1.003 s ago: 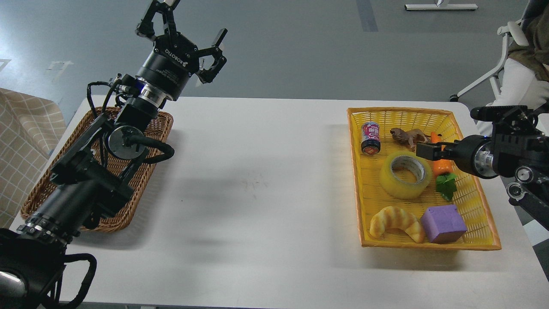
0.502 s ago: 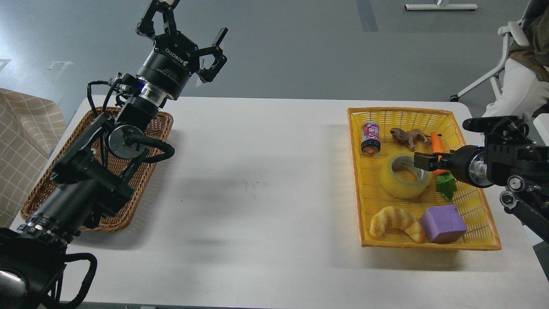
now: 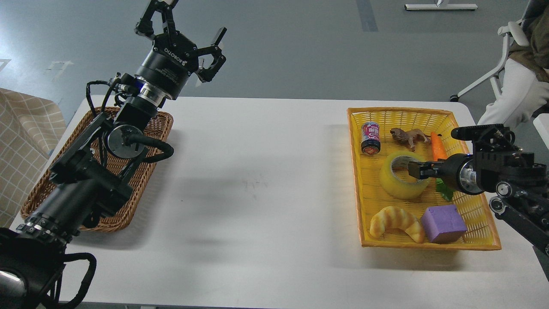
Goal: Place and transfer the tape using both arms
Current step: 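Insert the right gripper into the tape roll's hole and close it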
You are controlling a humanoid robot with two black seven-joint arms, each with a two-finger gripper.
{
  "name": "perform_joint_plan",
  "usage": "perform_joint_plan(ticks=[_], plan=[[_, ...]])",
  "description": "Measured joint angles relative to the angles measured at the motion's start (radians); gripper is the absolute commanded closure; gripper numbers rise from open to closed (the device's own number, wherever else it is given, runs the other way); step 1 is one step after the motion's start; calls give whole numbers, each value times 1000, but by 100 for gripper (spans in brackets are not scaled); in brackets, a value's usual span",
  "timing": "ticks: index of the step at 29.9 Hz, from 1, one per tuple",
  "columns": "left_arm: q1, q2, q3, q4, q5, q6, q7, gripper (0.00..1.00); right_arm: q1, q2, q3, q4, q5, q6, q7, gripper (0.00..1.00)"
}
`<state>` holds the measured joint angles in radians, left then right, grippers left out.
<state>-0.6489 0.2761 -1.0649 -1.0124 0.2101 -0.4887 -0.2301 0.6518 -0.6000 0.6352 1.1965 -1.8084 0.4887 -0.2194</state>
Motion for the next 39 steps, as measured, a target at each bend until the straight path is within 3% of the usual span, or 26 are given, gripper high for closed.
perform_joint_plan(ticks=[24,39], plan=[[-2,-1,0,0,0,0,0,2,11,35,-22,-57,0,0,0,45],[-2,-1,0,0,0,0,0,2,11,51,-35,-80,0,0,-9,77]])
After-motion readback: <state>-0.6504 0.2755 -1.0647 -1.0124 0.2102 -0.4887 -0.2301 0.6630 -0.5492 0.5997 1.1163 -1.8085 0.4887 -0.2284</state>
